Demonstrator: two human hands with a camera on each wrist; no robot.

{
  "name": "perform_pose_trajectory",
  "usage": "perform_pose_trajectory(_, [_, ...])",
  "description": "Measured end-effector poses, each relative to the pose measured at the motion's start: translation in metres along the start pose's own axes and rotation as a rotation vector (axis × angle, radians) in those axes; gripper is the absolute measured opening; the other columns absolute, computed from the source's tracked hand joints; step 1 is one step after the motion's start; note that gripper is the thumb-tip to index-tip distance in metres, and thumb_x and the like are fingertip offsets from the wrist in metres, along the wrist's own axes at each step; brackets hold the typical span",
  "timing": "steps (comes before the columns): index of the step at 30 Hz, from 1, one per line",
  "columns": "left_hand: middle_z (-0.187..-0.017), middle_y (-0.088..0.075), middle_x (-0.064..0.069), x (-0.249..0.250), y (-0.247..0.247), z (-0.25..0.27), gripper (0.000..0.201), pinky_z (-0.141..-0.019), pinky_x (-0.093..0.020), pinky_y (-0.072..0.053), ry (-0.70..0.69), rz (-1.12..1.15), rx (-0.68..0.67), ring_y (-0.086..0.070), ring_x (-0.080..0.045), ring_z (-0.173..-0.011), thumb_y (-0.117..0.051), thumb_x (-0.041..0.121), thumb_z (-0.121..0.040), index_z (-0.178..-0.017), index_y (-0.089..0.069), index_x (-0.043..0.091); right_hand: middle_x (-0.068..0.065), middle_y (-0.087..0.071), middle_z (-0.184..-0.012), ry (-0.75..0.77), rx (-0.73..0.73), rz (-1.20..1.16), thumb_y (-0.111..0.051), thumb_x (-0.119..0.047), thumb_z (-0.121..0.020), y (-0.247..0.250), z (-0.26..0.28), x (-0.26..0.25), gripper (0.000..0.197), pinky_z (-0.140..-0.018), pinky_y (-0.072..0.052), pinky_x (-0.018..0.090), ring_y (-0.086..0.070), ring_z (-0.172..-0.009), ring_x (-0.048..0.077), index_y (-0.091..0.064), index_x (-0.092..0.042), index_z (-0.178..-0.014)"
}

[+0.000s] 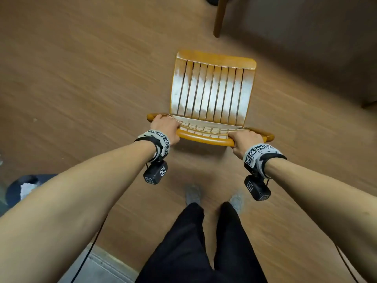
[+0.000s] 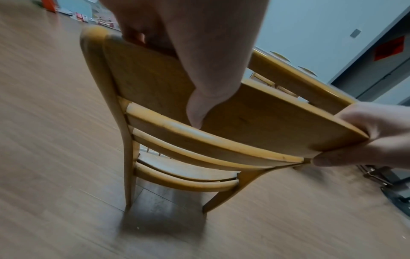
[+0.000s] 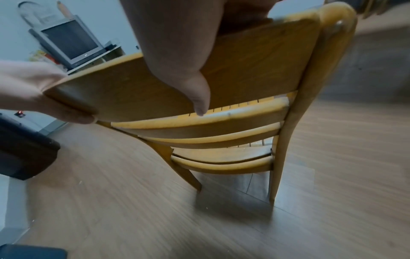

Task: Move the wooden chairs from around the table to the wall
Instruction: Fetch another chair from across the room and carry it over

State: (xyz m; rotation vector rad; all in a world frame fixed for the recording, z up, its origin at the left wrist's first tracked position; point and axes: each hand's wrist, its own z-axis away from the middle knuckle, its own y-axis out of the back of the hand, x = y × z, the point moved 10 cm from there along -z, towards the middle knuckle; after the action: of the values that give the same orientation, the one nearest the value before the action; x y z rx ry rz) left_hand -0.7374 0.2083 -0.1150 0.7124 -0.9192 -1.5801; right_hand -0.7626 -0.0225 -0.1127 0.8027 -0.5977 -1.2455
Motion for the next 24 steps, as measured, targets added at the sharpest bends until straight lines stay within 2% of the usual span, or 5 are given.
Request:
perform_pose_trajectory(4, [-0.101,-0.072,0.005,-0.003,0.024,-0.011,0.036,-0.099,-0.035,-0.037,0.009,0.017,-0.022,-0.064,-0.022,-0.098,-0.056,0.029,-0.084,-0.117,-0.070,0.032,-0.002,-0.064,-0.091,-0.008,-0.034,-0.018,-0.061,-0.020,-0.092,0.030,-0.007,0.005,0.014,-0.061,-0.046,0.034,-0.057,-0.077,0.023,-0.064,-0.029,-0.102])
perform_pose_trajectory(7, [-0.103,-0.072,0.001,-0.008,0.062,-0.029,0.043,-0.082,-0.033,-0.043,0.014,0.041,-0.060,-0.064,-0.027,-0.096,-0.057,0.025,-0.084,-0.125,-0.068,0.030,-0.003,-0.064,-0.083,-0.023,-0.026,-0.055,-0.065,-0.022,-0.091,0.069,-0.020,0.016,0.006,-0.063,-0.050,0.034,-0.062,-0.075,0.021,-0.067,-0.026,-0.095])
perform_pose_trajectory(11, [-0.086,-0.063,0.002,-0.011,0.122,-0.058,0.027,-0.064,-0.030,-0.046,0.019,0.058,-0.098,-0.060,-0.025,-0.079,-0.060,0.030,-0.083,-0.108,-0.071,0.029,-0.002,-0.065,-0.081,-0.051,-0.028,-0.081,-0.061,-0.017,-0.091,0.126,-0.042,0.038,0.012,-0.065,-0.052,0.034,-0.065,-0.076,0.022,-0.070,-0.025,-0.092])
perform_pose_trajectory(14, [-0.080,-0.067,-0.001,-0.013,0.166,-0.083,0.017,-0.061,-0.029,-0.048,0.027,0.069,-0.102,-0.065,-0.025,-0.074,-0.060,0.027,-0.081,-0.094,-0.071,0.024,-0.001,-0.063,-0.084,-0.054,0.012,-0.080,-0.061,-0.018,-0.094,0.175,-0.062,0.056,0.012,-0.066,-0.047,0.034,-0.062,-0.079,0.024,-0.070,-0.026,-0.097])
perform_pose_trajectory(24, [-0.082,-0.068,0.002,-0.044,0.259,-0.159,0.009,-0.068,-0.032,-0.052,0.145,0.139,-0.092,-0.064,-0.023,-0.077,-0.065,0.030,-0.087,-0.091,-0.073,0.026,0.000,-0.062,-0.092,0.031,0.053,-0.075,-0.064,-0.024,-0.095,0.287,-0.157,0.082,0.016,-0.071,-0.043,0.034,-0.057,-0.081,0.025,-0.070,-0.021,-0.110])
